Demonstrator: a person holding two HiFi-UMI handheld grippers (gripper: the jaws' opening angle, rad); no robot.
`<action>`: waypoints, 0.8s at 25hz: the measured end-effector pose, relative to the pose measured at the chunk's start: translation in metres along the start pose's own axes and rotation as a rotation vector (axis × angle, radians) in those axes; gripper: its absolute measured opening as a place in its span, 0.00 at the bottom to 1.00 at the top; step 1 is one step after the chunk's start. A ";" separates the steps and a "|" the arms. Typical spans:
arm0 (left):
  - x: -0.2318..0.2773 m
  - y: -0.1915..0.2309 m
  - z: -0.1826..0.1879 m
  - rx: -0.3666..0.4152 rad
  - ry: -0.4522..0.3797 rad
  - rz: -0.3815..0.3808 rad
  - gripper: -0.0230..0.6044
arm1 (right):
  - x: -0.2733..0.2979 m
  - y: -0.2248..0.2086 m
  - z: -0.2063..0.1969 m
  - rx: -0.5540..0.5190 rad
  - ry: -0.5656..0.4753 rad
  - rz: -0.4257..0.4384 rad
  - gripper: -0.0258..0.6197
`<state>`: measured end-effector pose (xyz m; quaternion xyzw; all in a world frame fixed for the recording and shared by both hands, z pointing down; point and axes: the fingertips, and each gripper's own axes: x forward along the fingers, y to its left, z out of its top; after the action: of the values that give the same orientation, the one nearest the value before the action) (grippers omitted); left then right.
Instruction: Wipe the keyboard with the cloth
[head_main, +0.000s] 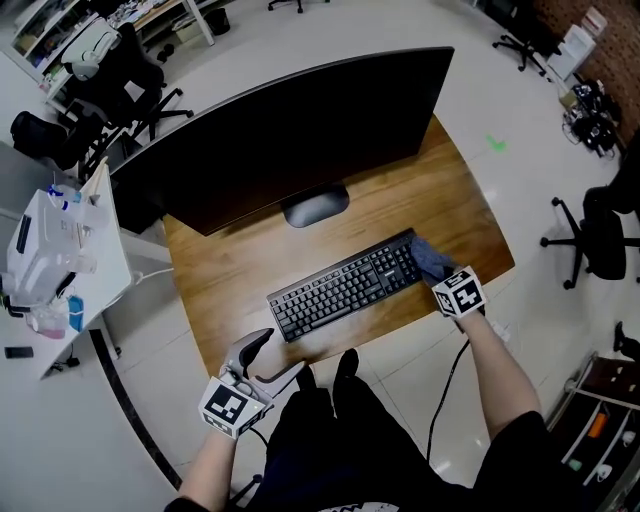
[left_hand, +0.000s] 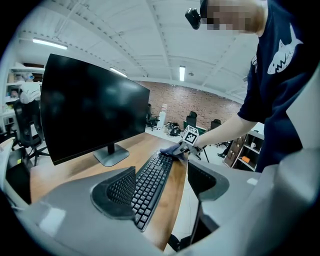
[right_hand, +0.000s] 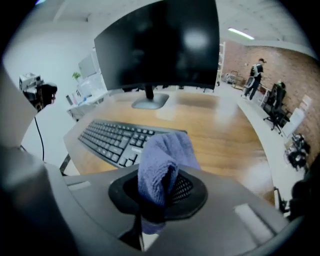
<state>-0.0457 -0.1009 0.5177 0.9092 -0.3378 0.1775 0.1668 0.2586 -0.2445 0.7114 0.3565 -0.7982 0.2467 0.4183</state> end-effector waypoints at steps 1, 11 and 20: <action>-0.004 -0.002 -0.001 0.002 -0.004 0.003 0.55 | -0.010 0.007 0.009 0.038 -0.059 0.004 0.13; -0.049 -0.036 0.004 0.055 -0.087 -0.016 0.55 | -0.128 0.137 0.070 0.150 -0.482 0.118 0.13; -0.154 -0.103 -0.041 0.137 -0.170 -0.072 0.55 | -0.236 0.302 0.029 0.127 -0.666 0.086 0.13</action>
<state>-0.0937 0.0755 0.4679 0.9417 -0.3051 0.1163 0.0810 0.1033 0.0096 0.4677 0.4089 -0.8883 0.1833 0.1009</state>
